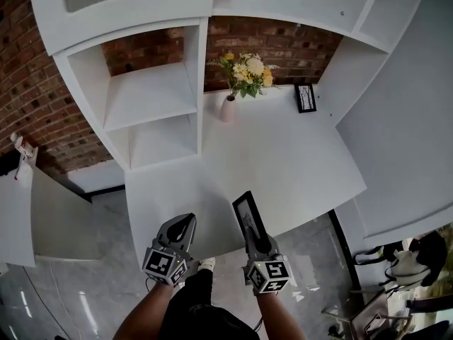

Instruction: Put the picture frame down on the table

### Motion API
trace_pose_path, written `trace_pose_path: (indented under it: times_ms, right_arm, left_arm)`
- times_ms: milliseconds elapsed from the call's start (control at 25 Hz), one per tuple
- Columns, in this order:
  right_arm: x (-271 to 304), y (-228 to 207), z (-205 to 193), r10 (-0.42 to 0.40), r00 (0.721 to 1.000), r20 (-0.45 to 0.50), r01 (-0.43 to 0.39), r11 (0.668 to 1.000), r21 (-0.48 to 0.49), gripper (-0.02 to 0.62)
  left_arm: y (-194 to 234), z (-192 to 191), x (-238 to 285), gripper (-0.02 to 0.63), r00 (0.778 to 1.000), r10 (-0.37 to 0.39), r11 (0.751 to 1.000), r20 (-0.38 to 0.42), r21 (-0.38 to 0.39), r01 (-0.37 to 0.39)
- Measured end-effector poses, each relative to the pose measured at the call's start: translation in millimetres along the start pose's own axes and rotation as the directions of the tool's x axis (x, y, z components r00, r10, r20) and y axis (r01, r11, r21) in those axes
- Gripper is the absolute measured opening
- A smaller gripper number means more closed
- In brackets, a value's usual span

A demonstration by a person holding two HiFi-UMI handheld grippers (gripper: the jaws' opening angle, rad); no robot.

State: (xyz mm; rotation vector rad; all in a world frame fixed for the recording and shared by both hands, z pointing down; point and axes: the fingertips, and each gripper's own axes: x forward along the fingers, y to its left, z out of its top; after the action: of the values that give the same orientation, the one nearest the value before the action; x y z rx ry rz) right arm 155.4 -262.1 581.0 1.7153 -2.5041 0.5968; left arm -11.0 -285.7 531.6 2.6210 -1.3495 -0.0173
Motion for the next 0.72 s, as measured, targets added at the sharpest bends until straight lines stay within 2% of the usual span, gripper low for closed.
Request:
trace_pose_path:
  times_ms: [400, 720]
  right_arm:
    - [47.8, -16.6, 3.5, -0.028, 0.998, -0.061, 0.025, 0.998, -0.053, 0.012]
    - [68.5, -21.1, 3.9, -0.007, 0.995, -0.103, -0.002, 0.996, -0.087, 0.014]
  left_arm:
    - [20.2, 1.7, 29.8, -0.009, 1.0, 0.017, 1.0, -0.016, 0.005, -0.016]
    - [28.4, 2.0, 44.6, -0.009, 1.0, 0.019, 1.0, -0.024, 0.003, -0.019]
